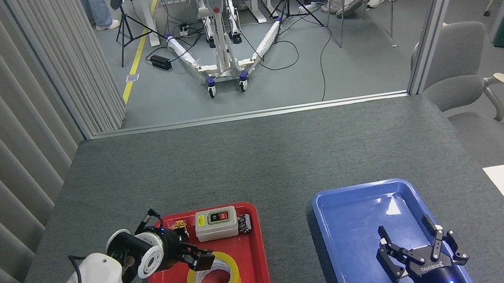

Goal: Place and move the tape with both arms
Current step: 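Move the left gripper over the yellow tape roll in the red tray, then close the left gripper on the yellow tape roll's rim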

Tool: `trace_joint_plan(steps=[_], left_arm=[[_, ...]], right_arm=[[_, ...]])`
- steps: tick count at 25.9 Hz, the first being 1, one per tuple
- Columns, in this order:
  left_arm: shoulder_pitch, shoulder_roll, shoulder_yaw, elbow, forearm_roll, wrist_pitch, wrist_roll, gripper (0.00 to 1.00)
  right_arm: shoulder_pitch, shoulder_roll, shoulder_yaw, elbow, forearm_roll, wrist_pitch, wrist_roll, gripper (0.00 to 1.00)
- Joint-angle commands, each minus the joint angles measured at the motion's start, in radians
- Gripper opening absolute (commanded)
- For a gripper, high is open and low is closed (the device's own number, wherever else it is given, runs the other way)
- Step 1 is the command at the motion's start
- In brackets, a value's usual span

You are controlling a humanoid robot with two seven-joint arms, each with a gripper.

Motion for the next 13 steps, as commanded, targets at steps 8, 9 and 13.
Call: trace_joint_plan(steps=[8, 9, 13], left_arm=[[-0.047, -0.095, -0.021, 0.187, 0.006, 0.001, -0.148, 1.00], [-0.050, -0.097, -0.021, 0.195, 0.006, 0.004, -0.148, 1.00], [-0.050, -0.100, -0.012, 0.243, 0.001, 0.007, -0.150, 0.99]], right_arm=[[0.000, 0.002, 0.000, 0.000, 0.002, 0.000, 0.000, 1.00], [0.000, 0.002, 0.000, 0.000, 0.002, 0.000, 0.000, 0.99], [0.000, 0.005, 0.000, 0.002, 0.003, 0.000, 0.000, 1.00]])
